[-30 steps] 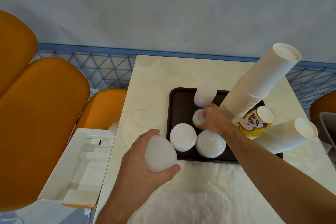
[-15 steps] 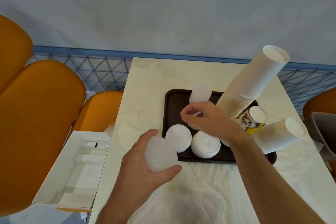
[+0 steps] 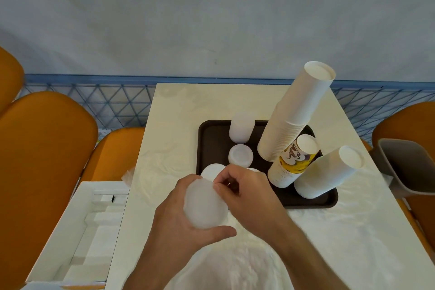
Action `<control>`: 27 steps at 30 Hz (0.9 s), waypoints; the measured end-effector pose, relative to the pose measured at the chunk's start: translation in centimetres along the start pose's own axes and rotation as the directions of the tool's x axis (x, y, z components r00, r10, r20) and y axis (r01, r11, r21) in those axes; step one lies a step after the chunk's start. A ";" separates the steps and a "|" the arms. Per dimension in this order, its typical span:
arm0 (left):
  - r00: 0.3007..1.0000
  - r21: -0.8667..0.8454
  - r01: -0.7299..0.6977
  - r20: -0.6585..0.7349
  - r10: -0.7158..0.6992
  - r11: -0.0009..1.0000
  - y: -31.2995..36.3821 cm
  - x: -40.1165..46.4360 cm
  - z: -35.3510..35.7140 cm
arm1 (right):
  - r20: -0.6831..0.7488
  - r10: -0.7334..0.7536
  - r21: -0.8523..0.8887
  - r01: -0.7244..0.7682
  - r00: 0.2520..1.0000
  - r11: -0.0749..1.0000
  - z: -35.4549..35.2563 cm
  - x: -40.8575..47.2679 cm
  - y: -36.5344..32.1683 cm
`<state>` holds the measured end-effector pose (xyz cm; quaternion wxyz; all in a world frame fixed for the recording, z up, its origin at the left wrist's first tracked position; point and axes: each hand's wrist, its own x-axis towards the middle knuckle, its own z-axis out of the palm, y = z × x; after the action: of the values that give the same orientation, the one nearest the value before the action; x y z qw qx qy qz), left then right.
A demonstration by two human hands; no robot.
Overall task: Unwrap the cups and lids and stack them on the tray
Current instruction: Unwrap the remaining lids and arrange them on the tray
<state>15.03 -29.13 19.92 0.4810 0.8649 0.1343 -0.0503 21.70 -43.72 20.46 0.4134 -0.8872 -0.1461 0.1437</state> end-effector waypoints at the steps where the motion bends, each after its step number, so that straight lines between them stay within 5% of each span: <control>1: 1.000 0.006 -0.005 0.006 0.005 1.000 0.1 -0.1 0.1 | 0.001 -0.003 -0.032 0.003 1.000 0.999 0.0 -0.2 0.0; 12: 0.999 0.028 -0.030 -0.021 0.031 0.999 -0.2 -0.3 0.8 | -0.042 0.000 0.022 0.001 0.999 1.000 0.2 -1.2 -0.2; 15: 1.000 0.133 0.005 -0.005 -0.005 0.991 0.0 -0.1 1.1 | 0.029 0.028 0.178 -0.032 0.999 0.984 0.1 -1.3 0.0; 19: 0.998 0.015 -0.031 -0.049 0.032 0.999 -0.4 -0.5 0.9 | 0.079 0.085 0.342 -0.108 0.993 0.934 -0.2 -0.8 0.9; 27: 0.997 0.007 -0.043 -0.058 0.043 0.999 -0.7 -0.7 0.4 | 0.314 0.223 0.707 -0.385 0.923 0.594 0.1 0.0 3.3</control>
<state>14.21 -29.21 19.27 0.4755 0.8700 0.1294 -0.0150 22.14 -45.70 17.83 0.6979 -0.6262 0.0422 0.3451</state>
